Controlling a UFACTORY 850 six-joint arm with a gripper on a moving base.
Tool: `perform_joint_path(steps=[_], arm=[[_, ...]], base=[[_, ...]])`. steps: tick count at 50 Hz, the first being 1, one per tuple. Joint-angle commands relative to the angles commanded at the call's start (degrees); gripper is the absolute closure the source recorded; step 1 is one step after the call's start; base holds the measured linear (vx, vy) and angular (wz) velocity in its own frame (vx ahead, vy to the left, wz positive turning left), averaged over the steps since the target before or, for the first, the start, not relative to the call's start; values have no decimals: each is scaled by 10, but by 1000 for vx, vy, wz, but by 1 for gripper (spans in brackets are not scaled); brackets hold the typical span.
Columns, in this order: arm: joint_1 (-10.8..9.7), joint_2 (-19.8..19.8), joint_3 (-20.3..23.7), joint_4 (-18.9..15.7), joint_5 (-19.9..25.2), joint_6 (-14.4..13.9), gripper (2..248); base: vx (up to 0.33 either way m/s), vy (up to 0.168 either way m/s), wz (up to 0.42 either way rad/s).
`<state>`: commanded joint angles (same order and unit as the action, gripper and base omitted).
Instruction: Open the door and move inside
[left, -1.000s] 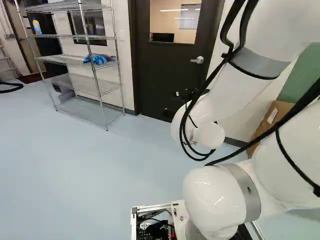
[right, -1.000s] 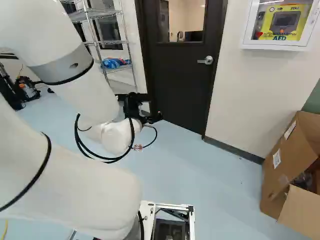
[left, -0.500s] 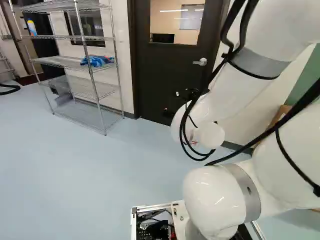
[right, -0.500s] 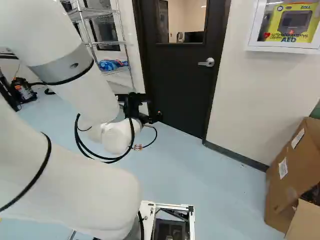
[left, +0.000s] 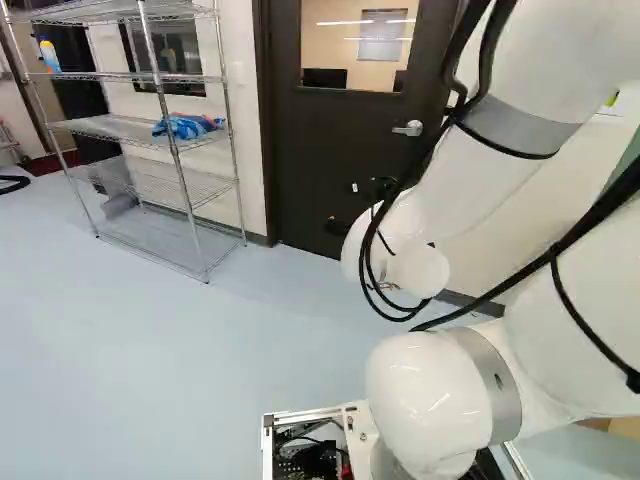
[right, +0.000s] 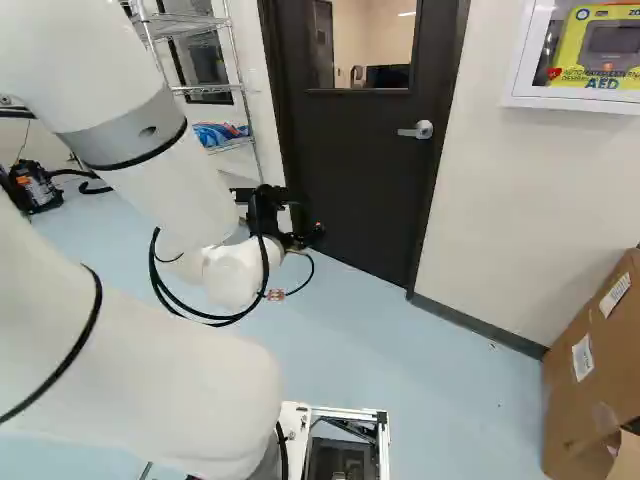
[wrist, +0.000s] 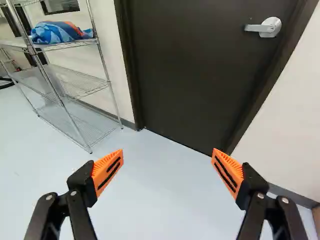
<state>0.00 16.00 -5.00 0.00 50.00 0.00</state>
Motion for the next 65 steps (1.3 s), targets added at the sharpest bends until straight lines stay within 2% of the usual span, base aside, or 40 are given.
perform_joint_path(steps=[40, 65], arm=[[0, 0, 0, 0, 0, 0, 3], [0, 0, 0, 0, 0, 0, 3]], base=[[211, 53, -30], [184, 42, -207]])
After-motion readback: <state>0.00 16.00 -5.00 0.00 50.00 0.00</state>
